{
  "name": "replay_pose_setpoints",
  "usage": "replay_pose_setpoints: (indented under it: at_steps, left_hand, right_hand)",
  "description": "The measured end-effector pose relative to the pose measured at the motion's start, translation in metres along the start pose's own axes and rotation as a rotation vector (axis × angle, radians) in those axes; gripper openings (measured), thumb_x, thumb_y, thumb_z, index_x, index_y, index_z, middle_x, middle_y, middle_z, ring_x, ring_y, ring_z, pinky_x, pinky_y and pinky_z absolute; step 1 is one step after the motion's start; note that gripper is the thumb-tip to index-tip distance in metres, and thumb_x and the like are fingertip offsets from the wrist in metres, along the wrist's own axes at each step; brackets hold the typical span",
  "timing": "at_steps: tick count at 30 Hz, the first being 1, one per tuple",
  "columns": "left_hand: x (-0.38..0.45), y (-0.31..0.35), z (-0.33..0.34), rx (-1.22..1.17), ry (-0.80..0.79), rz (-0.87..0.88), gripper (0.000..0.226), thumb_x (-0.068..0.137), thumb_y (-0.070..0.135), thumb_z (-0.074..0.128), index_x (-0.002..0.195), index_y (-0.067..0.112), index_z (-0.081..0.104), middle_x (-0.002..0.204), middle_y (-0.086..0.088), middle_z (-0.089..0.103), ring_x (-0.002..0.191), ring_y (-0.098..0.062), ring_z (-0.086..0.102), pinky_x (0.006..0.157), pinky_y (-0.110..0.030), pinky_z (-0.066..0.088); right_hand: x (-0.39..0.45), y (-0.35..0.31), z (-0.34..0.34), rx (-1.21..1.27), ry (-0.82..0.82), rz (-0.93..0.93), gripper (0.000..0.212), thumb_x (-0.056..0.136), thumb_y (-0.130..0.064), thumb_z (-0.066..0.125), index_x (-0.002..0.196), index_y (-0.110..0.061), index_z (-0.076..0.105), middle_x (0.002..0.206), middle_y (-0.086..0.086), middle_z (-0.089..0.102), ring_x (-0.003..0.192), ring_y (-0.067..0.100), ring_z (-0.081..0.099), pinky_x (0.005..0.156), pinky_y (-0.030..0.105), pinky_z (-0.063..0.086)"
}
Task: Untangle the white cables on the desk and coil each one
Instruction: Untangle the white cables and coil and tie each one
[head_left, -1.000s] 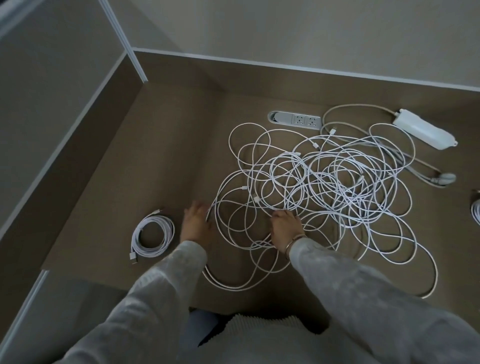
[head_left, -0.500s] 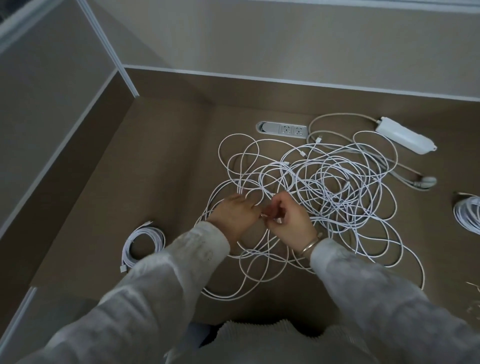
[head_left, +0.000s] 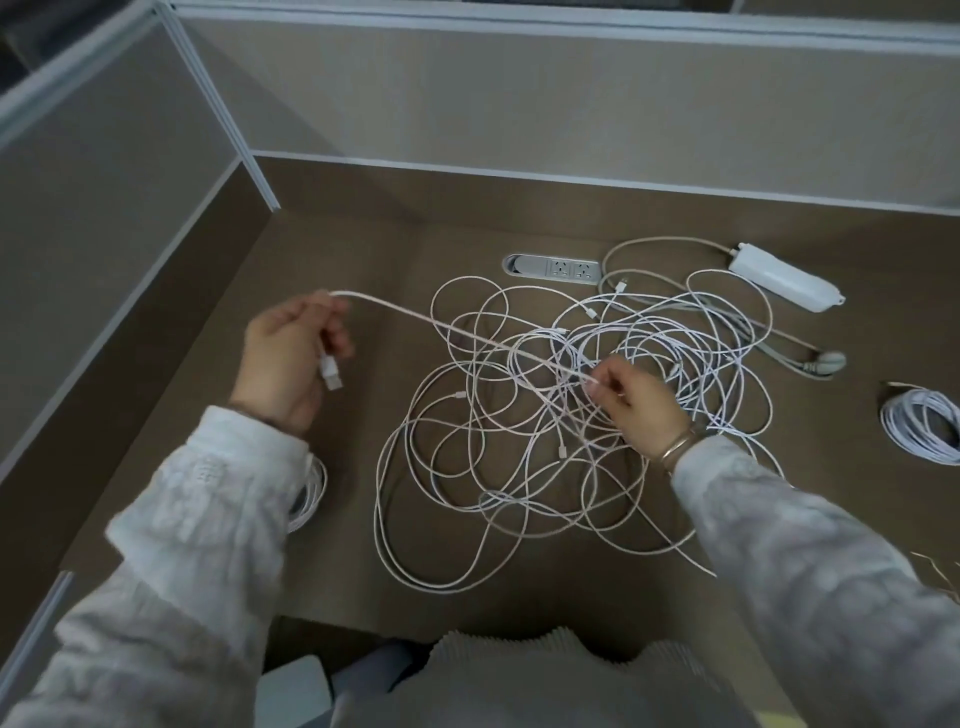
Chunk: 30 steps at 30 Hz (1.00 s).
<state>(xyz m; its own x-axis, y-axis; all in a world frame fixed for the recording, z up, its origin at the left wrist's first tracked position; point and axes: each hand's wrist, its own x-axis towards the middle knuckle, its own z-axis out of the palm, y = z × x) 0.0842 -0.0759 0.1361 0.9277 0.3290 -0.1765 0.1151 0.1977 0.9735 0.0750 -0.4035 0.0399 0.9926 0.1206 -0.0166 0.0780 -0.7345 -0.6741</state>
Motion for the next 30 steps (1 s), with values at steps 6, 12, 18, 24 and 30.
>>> replay_pose_setpoints:
  at_steps: [6, 12, 18, 24, 30]
  left_hand:
    - [-0.016, 0.024, -0.003, -0.001, -0.073, 0.096, 0.026, 0.100, 0.004, 0.042, 0.082, 0.007, 0.061, 0.054, 0.005, 0.053, 0.046, -0.006, 0.046, 0.045, -0.017, 0.039]
    - [-0.048, -0.006, 0.036, 0.270, -0.276, 0.072, 0.020, 0.099, 0.006, 0.049, 0.090, -0.001, 0.065, 0.058, 0.000, 0.063, 0.046, -0.010, 0.057, 0.048, -0.019, 0.048]
    - [-0.053, -0.054, 0.046, 0.883, -0.505, 0.377, 0.014, 0.094, 0.021, 0.061, 0.086, 0.016, 0.071, 0.065, 0.008, 0.065, 0.059, -0.005, 0.057, 0.059, -0.010, 0.040]
    - [-0.075, -0.069, 0.050, 0.934, -0.808, 0.140, 0.025, 0.099, 0.018, 0.050, 0.081, 0.006, 0.063, 0.060, -0.001, 0.062, 0.055, -0.005, 0.055, 0.055, -0.016, 0.039]
    - [-0.087, -0.049, 0.056, 0.308, -0.794, -0.573, 0.035, 0.101, 0.029, 0.041, 0.076, 0.007, 0.053, 0.047, 0.005, 0.023, 0.037, -0.006, 0.017, 0.037, -0.014, 0.018]
  right_hand:
    - [-0.001, -0.050, -0.049, 0.330, 0.347, -0.045, 0.016, 0.094, -0.018, 0.056, 0.080, -0.025, 0.057, 0.069, -0.004, 0.066, 0.066, 0.029, 0.064, 0.063, 0.033, 0.051]
    - [-0.019, -0.090, -0.038, 0.077, 0.024, 0.018, 0.019, 0.093, -0.014, 0.055, 0.079, -0.015, 0.068, 0.060, -0.005, 0.064, 0.051, 0.013, 0.061, 0.058, 0.023, 0.049]
    - [-0.057, -0.097, 0.007, -0.196, -0.281, -0.128, 0.019, 0.091, -0.025, 0.056, 0.093, -0.014, 0.072, 0.089, 0.005, 0.070, 0.085, 0.020, 0.062, 0.069, 0.026, 0.038]
    - [-0.058, -0.094, 0.001, 0.036, -0.100, -0.171, 0.008, 0.085, -0.021, 0.068, 0.090, -0.016, 0.071, 0.079, -0.006, 0.066, 0.070, 0.002, 0.053, 0.064, 0.006, 0.034]
    - [-0.065, -0.086, 0.002, 0.169, -0.030, -0.128, 0.015, 0.086, -0.026, 0.068, 0.087, -0.013, 0.061, 0.066, -0.016, 0.051, 0.064, -0.007, 0.052, 0.059, 0.008, 0.036]
